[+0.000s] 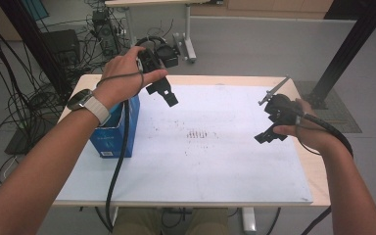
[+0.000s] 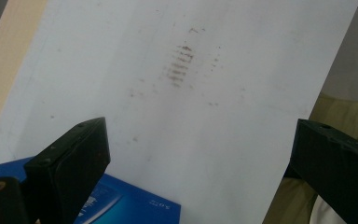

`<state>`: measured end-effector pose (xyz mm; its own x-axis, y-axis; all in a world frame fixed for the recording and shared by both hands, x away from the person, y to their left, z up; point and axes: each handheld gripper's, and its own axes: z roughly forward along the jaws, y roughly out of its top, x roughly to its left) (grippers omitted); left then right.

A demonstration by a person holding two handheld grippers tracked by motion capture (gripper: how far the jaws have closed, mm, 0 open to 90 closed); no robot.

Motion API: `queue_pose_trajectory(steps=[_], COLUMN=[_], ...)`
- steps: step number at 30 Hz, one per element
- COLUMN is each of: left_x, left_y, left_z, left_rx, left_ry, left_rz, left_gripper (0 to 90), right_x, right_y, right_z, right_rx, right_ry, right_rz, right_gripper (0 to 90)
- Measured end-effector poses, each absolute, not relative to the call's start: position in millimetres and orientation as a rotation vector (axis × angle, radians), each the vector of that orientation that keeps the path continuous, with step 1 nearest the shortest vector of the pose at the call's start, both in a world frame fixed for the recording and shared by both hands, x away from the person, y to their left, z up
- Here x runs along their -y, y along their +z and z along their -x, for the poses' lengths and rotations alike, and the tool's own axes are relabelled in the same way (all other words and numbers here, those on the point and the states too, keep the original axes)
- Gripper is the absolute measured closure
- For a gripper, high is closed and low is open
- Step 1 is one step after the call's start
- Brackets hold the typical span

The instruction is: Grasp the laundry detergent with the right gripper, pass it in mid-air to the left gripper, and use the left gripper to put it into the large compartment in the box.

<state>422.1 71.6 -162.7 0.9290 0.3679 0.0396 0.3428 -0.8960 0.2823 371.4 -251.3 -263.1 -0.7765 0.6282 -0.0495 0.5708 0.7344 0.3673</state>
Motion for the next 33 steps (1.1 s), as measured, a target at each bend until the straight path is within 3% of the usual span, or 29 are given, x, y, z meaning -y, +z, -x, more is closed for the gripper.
queue_pose_trajectory(steps=[12, 33], left_x=[-60, -62], left_y=[-175, -181], left_z=[-415, -416], left_rx=[-0.433, -0.445], left_ry=[0.103, 0.095], left_rz=[-2.847, -2.847], left_gripper=[5.1, 5.0], right_x=[252, 254], right_y=[-264, -265], right_z=[-370, -369], right_rx=[-2.762, -2.755], right_ry=[0.505, 0.51], right_rz=[-0.973, -0.986], right_gripper=[8.5, 8.3])
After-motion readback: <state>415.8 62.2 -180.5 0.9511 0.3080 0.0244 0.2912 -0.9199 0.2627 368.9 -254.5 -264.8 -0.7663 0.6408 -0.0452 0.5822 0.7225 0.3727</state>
